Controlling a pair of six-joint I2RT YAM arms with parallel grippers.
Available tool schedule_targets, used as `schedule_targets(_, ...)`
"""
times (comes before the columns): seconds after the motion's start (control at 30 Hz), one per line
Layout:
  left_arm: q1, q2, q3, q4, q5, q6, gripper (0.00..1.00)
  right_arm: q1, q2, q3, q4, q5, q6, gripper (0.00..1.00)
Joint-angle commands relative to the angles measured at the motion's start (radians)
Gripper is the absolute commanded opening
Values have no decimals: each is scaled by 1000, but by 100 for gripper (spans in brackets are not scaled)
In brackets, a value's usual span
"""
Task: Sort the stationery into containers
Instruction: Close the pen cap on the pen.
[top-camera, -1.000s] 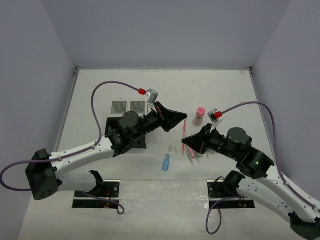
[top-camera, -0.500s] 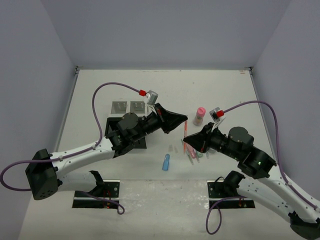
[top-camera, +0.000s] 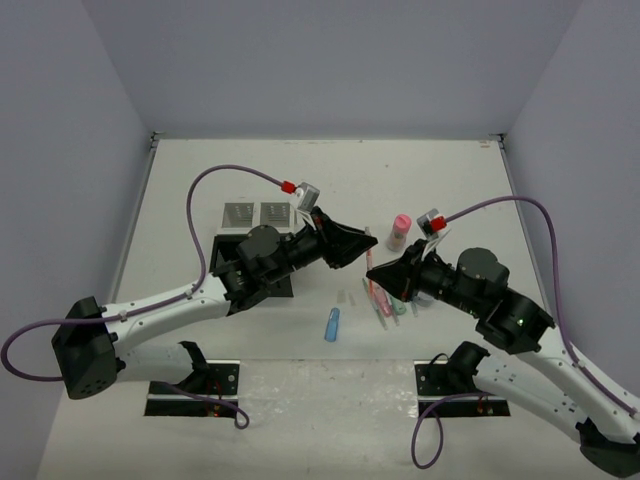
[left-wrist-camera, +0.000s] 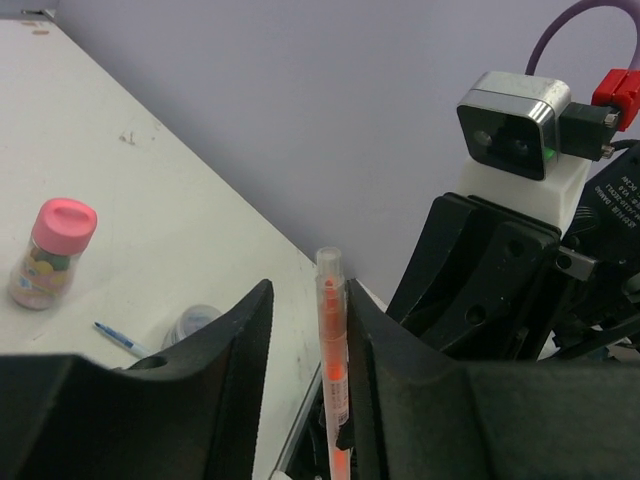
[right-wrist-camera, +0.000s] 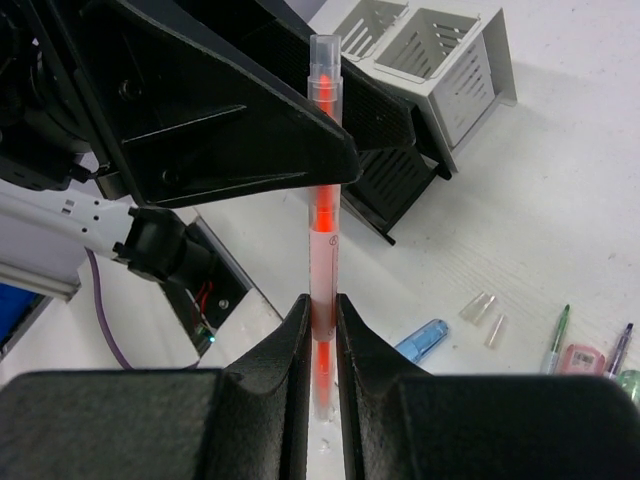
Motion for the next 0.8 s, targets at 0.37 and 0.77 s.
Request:
schedule_targets(0.37,-3,22,32,10,133,-2,0,3,30,54,91,36,-25,0)
schedule_targets(0.77,-3,-13,32,41,116,-27,0,3,39,-8,198,-73,-15,27)
